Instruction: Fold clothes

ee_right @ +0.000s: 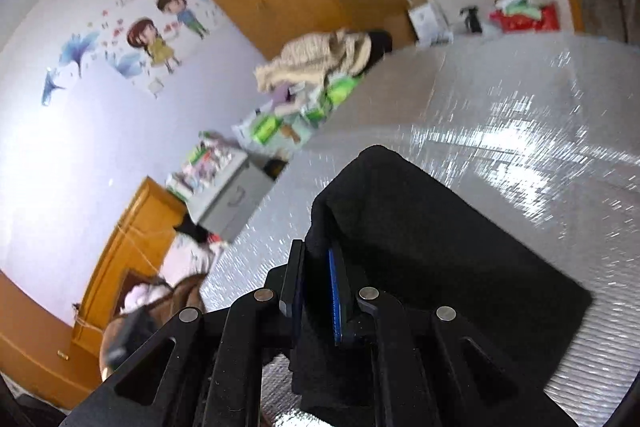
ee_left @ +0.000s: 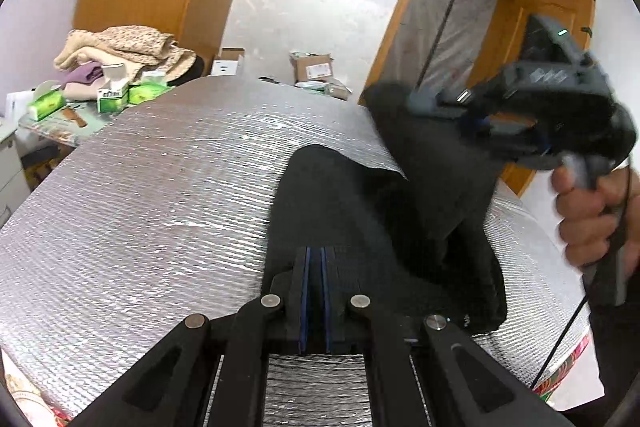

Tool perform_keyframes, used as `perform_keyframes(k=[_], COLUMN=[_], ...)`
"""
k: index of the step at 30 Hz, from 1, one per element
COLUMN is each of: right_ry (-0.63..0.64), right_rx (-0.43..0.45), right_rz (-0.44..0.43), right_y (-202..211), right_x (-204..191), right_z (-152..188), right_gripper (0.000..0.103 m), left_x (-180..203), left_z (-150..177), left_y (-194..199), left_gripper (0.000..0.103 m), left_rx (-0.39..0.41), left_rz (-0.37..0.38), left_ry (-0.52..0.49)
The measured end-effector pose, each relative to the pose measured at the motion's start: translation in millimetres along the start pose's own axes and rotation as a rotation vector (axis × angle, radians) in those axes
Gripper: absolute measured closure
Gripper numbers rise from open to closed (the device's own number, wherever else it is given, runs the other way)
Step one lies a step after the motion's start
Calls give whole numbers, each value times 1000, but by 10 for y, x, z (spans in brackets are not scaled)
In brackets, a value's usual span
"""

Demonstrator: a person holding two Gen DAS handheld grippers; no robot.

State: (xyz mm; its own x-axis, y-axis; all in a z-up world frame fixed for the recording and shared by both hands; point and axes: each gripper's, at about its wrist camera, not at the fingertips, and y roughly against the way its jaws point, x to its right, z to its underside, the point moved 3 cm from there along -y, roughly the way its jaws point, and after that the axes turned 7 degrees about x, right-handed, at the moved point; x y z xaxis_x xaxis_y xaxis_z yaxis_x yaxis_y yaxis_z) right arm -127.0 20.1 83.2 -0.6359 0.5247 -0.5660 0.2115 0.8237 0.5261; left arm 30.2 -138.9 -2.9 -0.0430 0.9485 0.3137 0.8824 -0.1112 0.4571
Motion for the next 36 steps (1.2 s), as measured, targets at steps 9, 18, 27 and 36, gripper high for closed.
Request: perform_keyframes(k=[9,18,27,36], right_ry=[8,-2,-129,-136], right_rx=[-94,31,75,93], right_rz=[-98,-50,8,44], right_y=[-419,227,584,633], right_x=[-68,106,561,672], right_z=[245,378,643,684], right_gripper=[71,71,71,71], left_x=[-182,-28,-137,-291], left_z=[-48,-172,-21,-47], left_y=[124,70,-466,-221], left_gripper=[99,63,63,94], left_rx=[42,83,-92,-40], left_rz=[21,152,176,240], left_ry=[47,55,164,219])
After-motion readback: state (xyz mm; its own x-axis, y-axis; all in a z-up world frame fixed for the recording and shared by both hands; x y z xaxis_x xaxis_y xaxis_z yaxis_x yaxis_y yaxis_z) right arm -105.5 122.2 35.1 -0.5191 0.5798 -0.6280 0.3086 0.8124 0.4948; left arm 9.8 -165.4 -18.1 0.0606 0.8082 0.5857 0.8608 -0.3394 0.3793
